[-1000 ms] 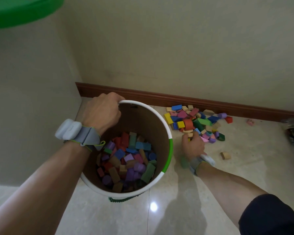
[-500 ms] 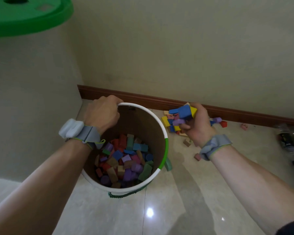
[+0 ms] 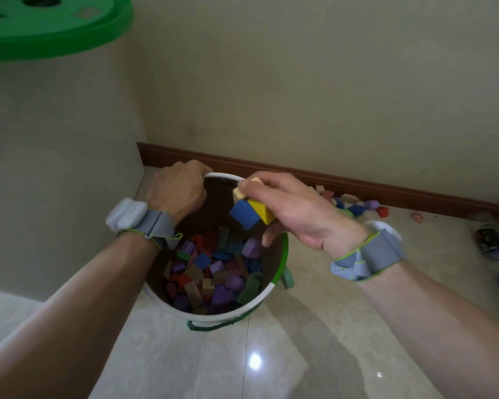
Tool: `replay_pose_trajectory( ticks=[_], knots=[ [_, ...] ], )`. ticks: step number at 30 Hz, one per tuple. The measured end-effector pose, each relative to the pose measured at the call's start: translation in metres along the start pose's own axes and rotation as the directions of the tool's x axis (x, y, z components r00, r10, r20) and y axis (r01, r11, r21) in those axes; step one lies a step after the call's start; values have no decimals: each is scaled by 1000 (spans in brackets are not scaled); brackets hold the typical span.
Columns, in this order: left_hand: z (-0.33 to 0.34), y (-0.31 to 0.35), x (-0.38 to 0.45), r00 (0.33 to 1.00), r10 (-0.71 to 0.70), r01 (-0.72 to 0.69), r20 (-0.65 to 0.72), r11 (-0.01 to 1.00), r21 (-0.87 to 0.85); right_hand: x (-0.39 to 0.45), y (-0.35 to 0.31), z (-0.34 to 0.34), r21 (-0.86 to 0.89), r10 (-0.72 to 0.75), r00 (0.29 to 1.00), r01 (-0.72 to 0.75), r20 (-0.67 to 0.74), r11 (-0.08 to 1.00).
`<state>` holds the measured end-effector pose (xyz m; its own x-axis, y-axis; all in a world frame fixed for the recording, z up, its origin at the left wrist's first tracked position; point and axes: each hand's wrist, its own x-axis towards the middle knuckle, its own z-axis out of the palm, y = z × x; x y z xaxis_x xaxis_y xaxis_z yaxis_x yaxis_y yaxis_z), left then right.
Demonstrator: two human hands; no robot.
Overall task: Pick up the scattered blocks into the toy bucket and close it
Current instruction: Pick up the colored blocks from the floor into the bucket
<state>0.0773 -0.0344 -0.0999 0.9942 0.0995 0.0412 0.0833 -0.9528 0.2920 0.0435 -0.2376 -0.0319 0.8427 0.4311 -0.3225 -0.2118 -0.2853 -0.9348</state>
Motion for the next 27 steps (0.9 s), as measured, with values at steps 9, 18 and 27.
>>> replay_pose_trajectory(
  ticks=[9, 18, 27],
  knots=[
    [-1, 2, -2, 1000, 12, -13, -13, 1000, -8, 7, 20, 13, -263, -109, 994, 109, 14, 959],
    [-2, -1, -1, 999, 33, -33, 13, 999, 0, 16, 21, 21, -257, -173, 983, 153, -55, 954],
    [4, -4, 0, 999, 28, -29, -20, 999, -17, 27, 43, -14, -147, -456, 729, 449, -510, 881]
  ],
)
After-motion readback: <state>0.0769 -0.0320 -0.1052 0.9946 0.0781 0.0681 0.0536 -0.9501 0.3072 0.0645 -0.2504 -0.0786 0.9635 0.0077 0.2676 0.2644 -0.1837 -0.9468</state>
